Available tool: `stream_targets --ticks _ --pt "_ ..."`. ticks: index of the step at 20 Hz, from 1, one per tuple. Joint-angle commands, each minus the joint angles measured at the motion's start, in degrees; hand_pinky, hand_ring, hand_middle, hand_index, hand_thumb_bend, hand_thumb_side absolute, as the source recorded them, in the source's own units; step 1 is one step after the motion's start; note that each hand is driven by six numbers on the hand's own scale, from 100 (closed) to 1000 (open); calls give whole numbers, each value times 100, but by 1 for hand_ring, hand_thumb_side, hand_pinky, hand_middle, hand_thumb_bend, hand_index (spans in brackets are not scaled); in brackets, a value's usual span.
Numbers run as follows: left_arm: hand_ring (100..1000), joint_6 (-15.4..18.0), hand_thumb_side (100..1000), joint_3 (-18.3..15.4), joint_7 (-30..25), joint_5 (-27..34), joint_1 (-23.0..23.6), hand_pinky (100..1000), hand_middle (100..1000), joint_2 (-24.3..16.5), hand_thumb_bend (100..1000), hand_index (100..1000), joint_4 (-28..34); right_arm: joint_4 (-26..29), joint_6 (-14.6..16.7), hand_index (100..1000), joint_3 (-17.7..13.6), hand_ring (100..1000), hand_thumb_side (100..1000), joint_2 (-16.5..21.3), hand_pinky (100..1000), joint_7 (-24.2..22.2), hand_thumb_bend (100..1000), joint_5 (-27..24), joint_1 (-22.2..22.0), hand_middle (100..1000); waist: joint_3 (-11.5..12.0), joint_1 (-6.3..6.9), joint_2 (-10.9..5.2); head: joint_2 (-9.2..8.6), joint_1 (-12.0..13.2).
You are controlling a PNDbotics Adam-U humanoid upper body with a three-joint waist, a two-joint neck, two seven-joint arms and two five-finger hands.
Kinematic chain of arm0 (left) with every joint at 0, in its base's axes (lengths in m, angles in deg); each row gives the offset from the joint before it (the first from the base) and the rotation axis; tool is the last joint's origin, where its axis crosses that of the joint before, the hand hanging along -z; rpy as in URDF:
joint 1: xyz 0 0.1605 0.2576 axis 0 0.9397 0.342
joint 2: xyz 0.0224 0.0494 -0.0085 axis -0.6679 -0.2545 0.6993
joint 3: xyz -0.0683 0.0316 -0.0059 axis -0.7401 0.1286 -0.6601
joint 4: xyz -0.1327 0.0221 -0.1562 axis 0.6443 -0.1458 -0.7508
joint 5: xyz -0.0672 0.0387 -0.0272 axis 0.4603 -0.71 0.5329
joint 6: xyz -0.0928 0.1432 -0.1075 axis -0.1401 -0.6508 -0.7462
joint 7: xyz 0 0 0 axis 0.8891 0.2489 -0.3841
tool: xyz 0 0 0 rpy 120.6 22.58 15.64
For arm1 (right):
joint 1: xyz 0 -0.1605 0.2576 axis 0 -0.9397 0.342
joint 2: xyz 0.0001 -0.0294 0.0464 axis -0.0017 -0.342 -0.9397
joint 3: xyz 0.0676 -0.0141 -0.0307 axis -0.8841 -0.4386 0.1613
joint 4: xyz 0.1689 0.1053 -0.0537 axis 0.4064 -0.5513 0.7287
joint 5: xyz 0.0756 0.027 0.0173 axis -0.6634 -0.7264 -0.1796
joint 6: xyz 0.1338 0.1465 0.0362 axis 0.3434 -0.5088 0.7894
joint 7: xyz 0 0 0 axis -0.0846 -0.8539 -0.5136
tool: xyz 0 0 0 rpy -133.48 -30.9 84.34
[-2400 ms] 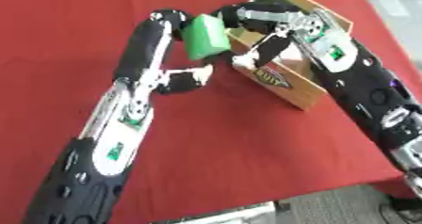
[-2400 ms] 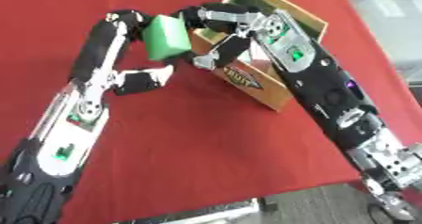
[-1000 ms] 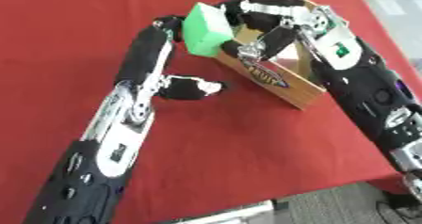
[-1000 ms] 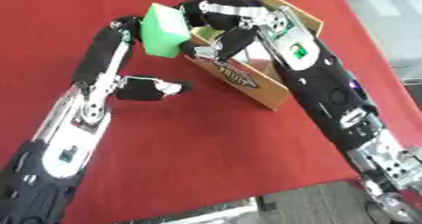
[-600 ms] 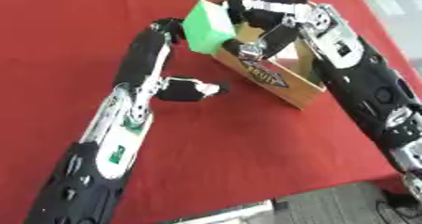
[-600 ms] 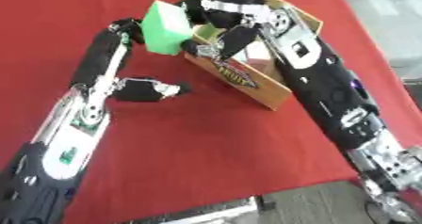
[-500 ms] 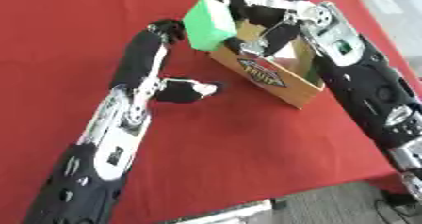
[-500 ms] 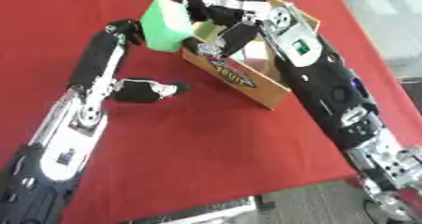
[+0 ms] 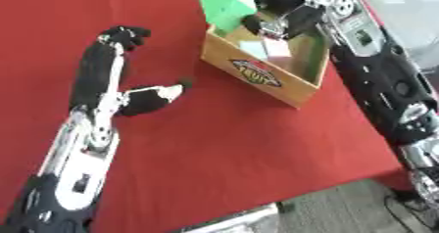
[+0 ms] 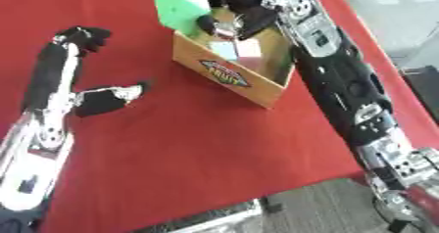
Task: Pick up the objects with one hand, pass them to the other hand, and then place them into the box on the other side of the table.
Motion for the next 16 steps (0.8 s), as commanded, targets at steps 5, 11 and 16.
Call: stream_targets --ticks 5,11,16 --pt "661 -513 342 -411 -84 8 113 688 624 -848 764 765 1045 28 7 621 -906 964 376 580 830 145 100 -67 -319 467 -36 189 -23 -485 -64" --pt "668 -887 335 -704 -214 127 249 692 632 -1394 766 768 1733 -133 197 617 -1247 960 329 764 830 706 100 466 -658 466 -42 358 63 -805 -47" --pt "673 -1107 330 -901 -278 144 364 696 637 -1685 771 768 2082 -358 374 614 -1324 957 296 868 829 1018 100 827 -767 464 -29 431 77 -1009 -113"
